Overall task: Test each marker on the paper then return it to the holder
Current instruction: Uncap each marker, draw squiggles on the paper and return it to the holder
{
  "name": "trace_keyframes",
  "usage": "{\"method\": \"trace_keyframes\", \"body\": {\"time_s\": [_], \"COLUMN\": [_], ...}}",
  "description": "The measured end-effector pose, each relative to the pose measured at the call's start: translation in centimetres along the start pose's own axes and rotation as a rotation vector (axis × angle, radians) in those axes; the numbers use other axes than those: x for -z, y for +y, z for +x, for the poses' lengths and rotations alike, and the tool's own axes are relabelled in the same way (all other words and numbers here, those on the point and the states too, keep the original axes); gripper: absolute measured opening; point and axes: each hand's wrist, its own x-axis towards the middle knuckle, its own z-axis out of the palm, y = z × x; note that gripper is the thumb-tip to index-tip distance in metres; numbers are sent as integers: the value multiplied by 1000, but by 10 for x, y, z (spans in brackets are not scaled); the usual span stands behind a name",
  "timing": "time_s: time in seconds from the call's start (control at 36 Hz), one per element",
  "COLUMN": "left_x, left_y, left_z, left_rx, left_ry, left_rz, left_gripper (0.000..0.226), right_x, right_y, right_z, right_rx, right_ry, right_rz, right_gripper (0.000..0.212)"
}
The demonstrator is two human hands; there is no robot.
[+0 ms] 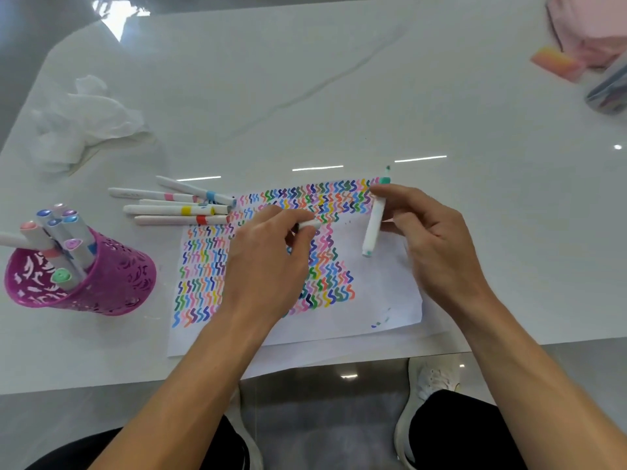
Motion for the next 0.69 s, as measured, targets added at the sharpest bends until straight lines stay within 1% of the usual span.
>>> {"method": "trace_keyframes", "body": {"time_s": [0.03, 0.11, 0.19, 0.28, 0.31, 0.42, 0.47, 0.53, 0.69], "left_x": [-1, -3, -6, -8, -8, -10, -11, -11, -10], "left_y": [1, 2, 1, 1, 2, 0, -2, -4, -6], "left_z": [0, 1, 2, 1, 2, 1, 1, 1, 3], "left_rx": [-4, -11, -21, -54, -70, -121, -137, -135, -106], "left_ry": [0, -4, -22, -25, -24, -15, -27, -52, -91], "left_rz": [2, 7, 34, 70, 84, 123, 161, 182, 172], "left_gripper": [20, 20, 22, 21, 20, 18, 18, 19, 20], "right_x": [1, 5, 6, 4, 4, 3, 2, 1, -2], "right_y": [-1, 2, 7, 9, 10, 13, 15, 18, 21], "right_z": [0, 1, 1, 2, 3, 8, 8, 9, 11], "right_rx": [8, 29, 13, 1, -7, -49, -67, -84, -122], "right_ry": [6, -7, 10, 86, 113, 149, 166, 183, 213], "right_rz": [-14, -57, -86, -24, 1, 53, 68, 68, 71], "right_gripper": [44, 31, 31, 8, 6, 11, 8, 4, 11]}}
